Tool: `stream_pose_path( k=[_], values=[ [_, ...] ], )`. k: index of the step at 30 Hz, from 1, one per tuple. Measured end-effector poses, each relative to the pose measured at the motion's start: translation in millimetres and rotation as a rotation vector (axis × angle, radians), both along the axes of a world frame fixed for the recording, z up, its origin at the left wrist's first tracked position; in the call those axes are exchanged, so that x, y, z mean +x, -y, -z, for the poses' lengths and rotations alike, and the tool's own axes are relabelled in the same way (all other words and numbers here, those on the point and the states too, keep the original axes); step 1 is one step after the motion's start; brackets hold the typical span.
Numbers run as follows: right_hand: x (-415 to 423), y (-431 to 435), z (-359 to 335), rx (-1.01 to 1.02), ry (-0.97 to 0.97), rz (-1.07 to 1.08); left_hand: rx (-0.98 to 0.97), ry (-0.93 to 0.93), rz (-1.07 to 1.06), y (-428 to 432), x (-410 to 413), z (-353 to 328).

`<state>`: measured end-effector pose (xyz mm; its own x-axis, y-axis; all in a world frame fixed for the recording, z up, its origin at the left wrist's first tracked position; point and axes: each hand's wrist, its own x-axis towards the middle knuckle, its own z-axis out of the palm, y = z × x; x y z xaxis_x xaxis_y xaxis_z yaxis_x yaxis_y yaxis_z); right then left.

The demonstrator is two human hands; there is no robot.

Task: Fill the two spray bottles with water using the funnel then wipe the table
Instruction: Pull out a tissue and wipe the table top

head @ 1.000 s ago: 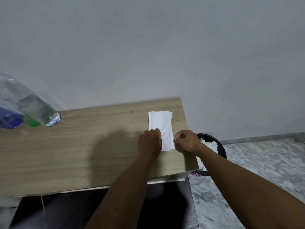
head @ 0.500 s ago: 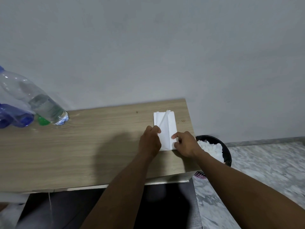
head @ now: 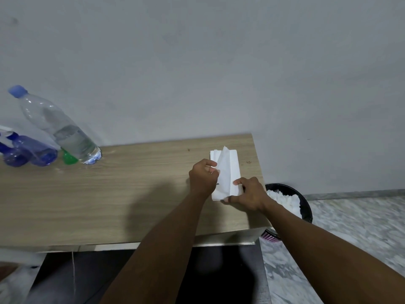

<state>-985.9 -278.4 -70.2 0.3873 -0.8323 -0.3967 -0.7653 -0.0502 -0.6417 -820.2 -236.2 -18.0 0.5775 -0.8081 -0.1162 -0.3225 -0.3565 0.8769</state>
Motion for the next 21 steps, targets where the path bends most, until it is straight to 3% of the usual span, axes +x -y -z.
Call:
stream_pose_path(
  k=[6, 21],
  values=[
    [4.8, -10.8, -3.2, -0.091, -0.028, 0.044, 0.004, -0.106, -0.003, 2.1, -5.6, -6.8],
    [-1.3, -4.2, 11.1, -0.069, 0.060, 0.129, -0.077, -0.061, -0.096, -0.1, 11.5, -16.4]
  ],
)
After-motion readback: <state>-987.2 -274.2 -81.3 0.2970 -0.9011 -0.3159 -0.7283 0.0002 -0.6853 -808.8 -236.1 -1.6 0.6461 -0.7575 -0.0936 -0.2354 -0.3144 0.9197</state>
